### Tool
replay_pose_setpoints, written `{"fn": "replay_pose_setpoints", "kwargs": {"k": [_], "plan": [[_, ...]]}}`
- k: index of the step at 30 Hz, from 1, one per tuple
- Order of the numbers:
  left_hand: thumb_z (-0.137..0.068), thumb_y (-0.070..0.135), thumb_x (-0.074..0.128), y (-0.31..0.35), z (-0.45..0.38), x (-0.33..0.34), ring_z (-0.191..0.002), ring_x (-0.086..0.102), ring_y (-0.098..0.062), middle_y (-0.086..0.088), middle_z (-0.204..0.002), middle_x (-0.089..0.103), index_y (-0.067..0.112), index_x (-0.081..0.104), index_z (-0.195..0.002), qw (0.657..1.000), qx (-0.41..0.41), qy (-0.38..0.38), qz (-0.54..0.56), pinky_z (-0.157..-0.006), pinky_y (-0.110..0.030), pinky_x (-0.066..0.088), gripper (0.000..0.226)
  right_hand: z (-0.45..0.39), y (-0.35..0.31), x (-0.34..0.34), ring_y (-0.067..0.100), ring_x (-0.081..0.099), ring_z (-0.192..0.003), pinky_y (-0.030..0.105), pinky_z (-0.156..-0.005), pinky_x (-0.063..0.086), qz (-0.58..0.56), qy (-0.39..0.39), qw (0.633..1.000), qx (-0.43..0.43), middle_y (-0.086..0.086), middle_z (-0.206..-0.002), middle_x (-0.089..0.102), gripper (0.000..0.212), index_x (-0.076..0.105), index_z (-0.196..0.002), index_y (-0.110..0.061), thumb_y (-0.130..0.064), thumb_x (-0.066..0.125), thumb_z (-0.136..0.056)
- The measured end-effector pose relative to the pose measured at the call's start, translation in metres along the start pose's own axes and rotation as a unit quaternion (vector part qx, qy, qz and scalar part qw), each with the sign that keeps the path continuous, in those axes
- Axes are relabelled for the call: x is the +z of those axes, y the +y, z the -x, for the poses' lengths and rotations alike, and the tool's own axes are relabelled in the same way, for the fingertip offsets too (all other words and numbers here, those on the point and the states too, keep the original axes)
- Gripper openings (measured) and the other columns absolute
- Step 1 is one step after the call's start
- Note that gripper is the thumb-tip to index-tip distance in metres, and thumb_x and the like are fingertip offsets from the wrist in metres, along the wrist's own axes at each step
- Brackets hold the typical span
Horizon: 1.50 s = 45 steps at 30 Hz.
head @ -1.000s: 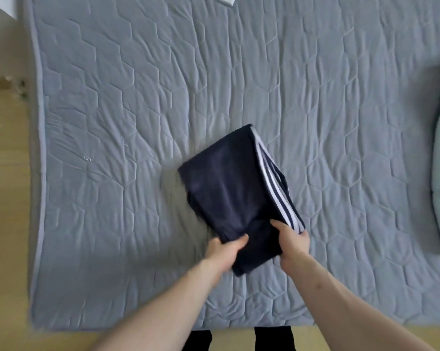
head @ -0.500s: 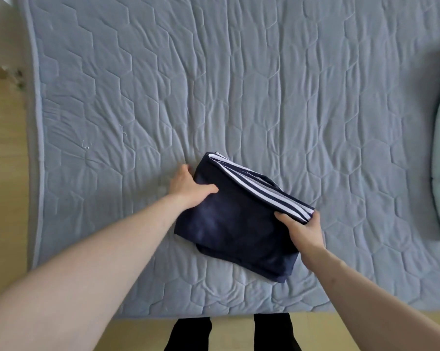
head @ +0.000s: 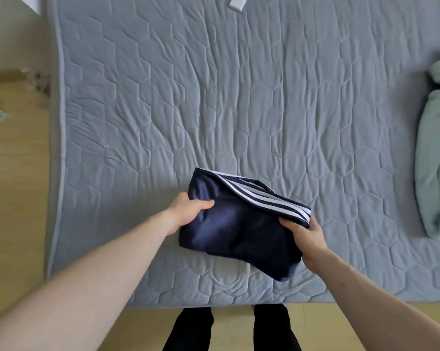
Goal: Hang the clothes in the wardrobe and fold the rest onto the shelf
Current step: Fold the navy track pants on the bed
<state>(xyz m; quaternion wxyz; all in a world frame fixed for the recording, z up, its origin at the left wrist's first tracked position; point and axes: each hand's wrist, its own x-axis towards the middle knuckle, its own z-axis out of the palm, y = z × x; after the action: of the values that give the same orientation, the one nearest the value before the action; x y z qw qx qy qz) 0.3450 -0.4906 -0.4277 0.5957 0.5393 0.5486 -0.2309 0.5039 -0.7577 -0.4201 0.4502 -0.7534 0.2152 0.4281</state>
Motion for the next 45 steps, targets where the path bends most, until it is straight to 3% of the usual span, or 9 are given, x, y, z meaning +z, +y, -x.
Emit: {"fn": "replay_pose_setpoints", "kwargs": {"k": [9, 12, 15, 19, 22, 25, 31, 38, 45], "plan": [[-0.088, 0.027, 0.08, 0.0, 0.204, -0.054, -0.087, 0.071, -0.005, 0.01, -0.088, 0.077, 0.02, 0.076, -0.089, 0.993, 0.081, 0.062, 0.051, -0.077, -0.026, 0.054, 0.008, 0.175, -0.073, -0.01, 0.019, 0.073, -0.101, 0.038, -0.092, 0.057, 0.057, -0.039, 0.997, -0.041, 0.001, -0.108, 0.077, 0.035, 0.07, -0.114, -0.024, -0.014, 0.083, -0.084], [-0.087, 0.03, 0.08, 0.002, 0.267, -0.078, -0.098, 0.071, -0.007, 0.01, -0.101, 0.077, 0.021, 0.072, -0.108, 0.987, 0.124, 0.08, 0.062, -0.087, -0.028, 0.052, 0.025, 0.237, -0.099, -0.015, 0.019, 0.072, -0.102, 0.039, -0.091, 0.057, 0.075, -0.061, 0.994, -0.051, 0.001, -0.109, 0.077, 0.036, 0.068, -0.116, -0.026, -0.016, 0.083, -0.085], [-0.09, 0.022, 0.077, 0.002, 0.327, -0.101, -0.112, 0.065, -0.011, 0.004, -0.127, 0.067, 0.019, 0.047, -0.14, 0.978, 0.147, 0.113, 0.093, -0.097, -0.027, 0.048, 0.059, 0.29, -0.117, -0.015, 0.021, 0.072, -0.103, 0.042, -0.094, 0.057, 0.094, -0.085, 0.99, -0.068, 0.0, -0.109, 0.076, 0.035, 0.068, -0.117, -0.028, -0.021, 0.082, -0.086], [-0.097, 0.02, 0.069, -0.004, 0.397, -0.118, -0.12, 0.061, -0.01, 0.008, -0.136, 0.059, 0.031, 0.018, -0.157, 0.973, 0.157, 0.122, 0.121, -0.104, -0.029, 0.043, 0.079, 0.343, -0.132, -0.01, 0.022, 0.072, -0.102, 0.044, -0.095, 0.058, 0.107, -0.121, 0.983, -0.086, 0.002, -0.109, 0.076, 0.037, 0.067, -0.12, -0.026, -0.023, 0.082, -0.086], [-0.1, 0.012, 0.062, -0.016, 0.44, -0.12, -0.12, 0.056, 0.01, 0.033, -0.132, 0.049, 0.036, 0.013, -0.159, 0.963, 0.185, 0.149, 0.129, -0.11, -0.027, 0.04, 0.081, 0.37, -0.141, -0.005, 0.023, 0.074, -0.101, 0.046, -0.095, 0.059, 0.119, -0.156, 0.975, -0.101, 0.002, -0.108, 0.077, 0.039, 0.067, -0.119, -0.026, -0.023, 0.084, -0.084], [-0.1, 0.009, 0.059, -0.03, 0.477, -0.12, -0.121, 0.04, 0.029, 0.034, -0.144, 0.039, 0.039, 0.022, -0.157, 0.946, 0.217, 0.201, 0.13, -0.112, -0.019, 0.033, 0.074, 0.393, -0.148, 0.003, 0.022, 0.074, -0.1, 0.042, -0.091, 0.06, 0.132, -0.197, 0.964, -0.119, 0.002, -0.106, 0.078, 0.037, 0.067, -0.117, -0.025, -0.02, 0.084, -0.084], [-0.096, 0.017, 0.06, -0.061, 0.538, -0.128, -0.141, 0.043, -0.005, 0.021, -0.151, 0.048, 0.052, 0.04, -0.144, 0.912, 0.218, 0.3, 0.175, -0.121, -0.042, 0.033, 0.063, 0.437, -0.17, 0.036, 0.021, 0.075, -0.099, 0.041, -0.09, 0.06, 0.174, -0.267, 0.933, -0.167, 0.001, -0.103, 0.079, 0.038, 0.068, -0.117, -0.022, -0.017, 0.084, -0.083], [-0.1, 0.01, 0.06, -0.103, 0.596, -0.18, -0.127, 0.053, 0.0, 0.013, -0.144, 0.054, 0.037, 0.042, -0.148, 0.862, 0.217, 0.387, 0.245, -0.106, -0.022, 0.041, 0.059, 0.506, -0.193, 0.123, 0.026, 0.077, -0.096, 0.046, -0.091, 0.06, 0.221, -0.361, 0.886, -0.187, 0.006, -0.103, 0.079, 0.038, 0.07, -0.117, -0.02, -0.019, 0.085, -0.082], [-0.099, 0.018, 0.062, -0.18, 0.641, -0.275, -0.13, 0.054, -0.007, 0.013, -0.145, 0.054, 0.039, 0.04, -0.15, 0.825, 0.202, 0.446, 0.284, -0.114, -0.035, 0.042, 0.06, 0.593, -0.176, 0.247, 0.03, 0.076, -0.096, 0.051, -0.092, 0.06, 0.261, -0.407, 0.851, -0.203, 0.01, -0.104, 0.079, 0.038, 0.07, -0.115, -0.018, -0.017, 0.086, -0.08]]}}
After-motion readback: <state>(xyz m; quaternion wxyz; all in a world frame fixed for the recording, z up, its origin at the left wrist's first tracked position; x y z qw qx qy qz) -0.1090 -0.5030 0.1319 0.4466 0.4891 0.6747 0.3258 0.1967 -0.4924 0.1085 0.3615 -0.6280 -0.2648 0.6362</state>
